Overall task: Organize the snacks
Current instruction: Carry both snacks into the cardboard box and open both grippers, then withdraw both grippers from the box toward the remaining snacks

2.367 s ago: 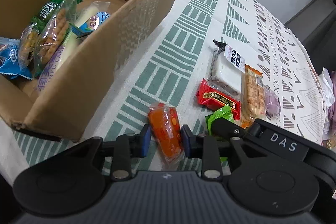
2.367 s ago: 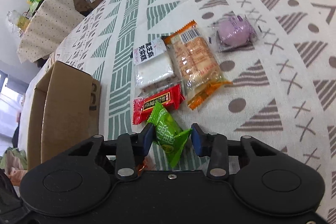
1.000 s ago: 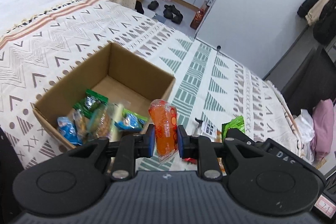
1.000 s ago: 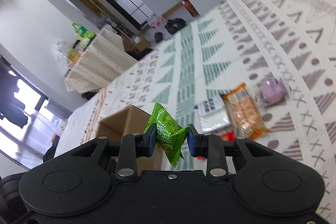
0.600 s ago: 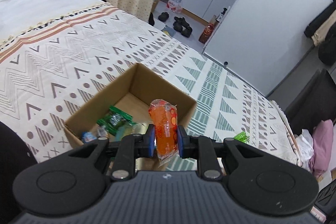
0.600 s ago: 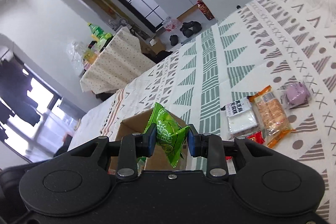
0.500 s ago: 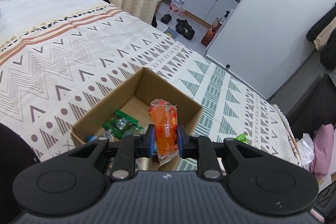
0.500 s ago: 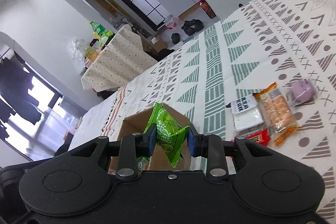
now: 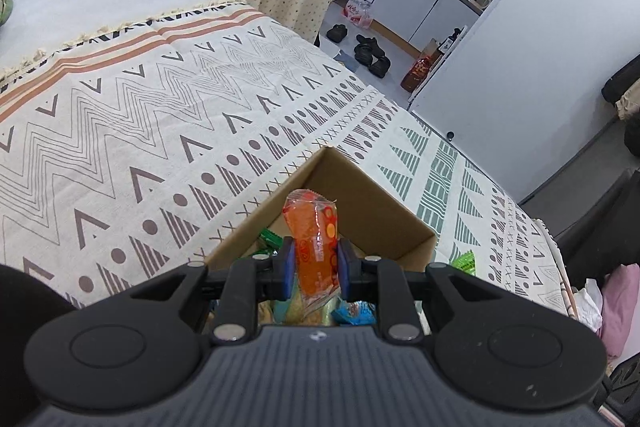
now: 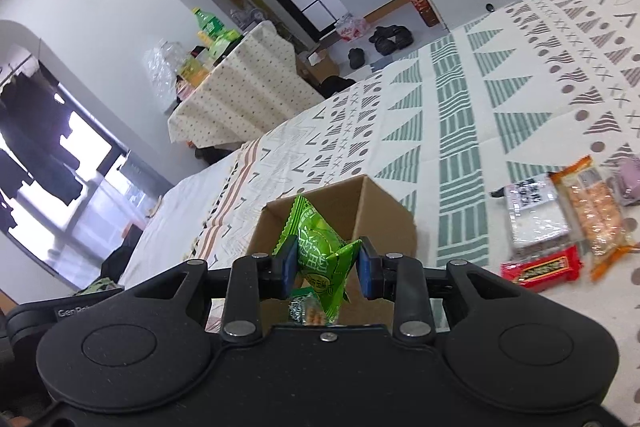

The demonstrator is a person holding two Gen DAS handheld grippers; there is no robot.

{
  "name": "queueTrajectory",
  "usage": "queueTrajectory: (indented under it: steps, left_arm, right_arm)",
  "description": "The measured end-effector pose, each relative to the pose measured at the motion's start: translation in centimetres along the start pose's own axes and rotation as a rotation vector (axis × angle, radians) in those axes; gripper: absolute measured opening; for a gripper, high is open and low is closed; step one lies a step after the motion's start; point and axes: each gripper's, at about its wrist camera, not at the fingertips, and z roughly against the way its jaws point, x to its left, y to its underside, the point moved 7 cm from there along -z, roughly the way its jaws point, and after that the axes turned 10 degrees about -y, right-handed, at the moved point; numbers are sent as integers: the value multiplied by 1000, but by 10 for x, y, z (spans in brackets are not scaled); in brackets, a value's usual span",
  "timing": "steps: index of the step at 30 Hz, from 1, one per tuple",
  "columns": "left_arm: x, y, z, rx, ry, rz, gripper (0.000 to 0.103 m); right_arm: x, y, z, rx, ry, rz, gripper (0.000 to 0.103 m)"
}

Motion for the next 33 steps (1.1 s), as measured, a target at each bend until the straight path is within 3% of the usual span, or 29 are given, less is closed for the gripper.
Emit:
queueTrajectory:
  steps: [9,14,18,21,26,33]
  left_arm:
    - [-4,-11,-19,33,14,-21,21]
    - [-15,-14,-22,31,26,-43,21]
    - [-19,-13,-26,39,17,-51,21]
    - [-23,-13,-25,35,5,-67,30]
    - [-26,-11,-21,25,-30,-72,55]
    - [-33,-1,-14,16,-66,-112,71]
  right_arm:
    - [13,3,-28,22,-7,25,31]
    - [10,-2,-30,19,-8,8,47]
    - [3,-2,-25,14,7,-17,47]
    - [-2,-1,-20,20,29,-31,49]
    - [-8,-4,-8,34,71,-34,56]
    - [-23,-6,12,55,119,-46,59]
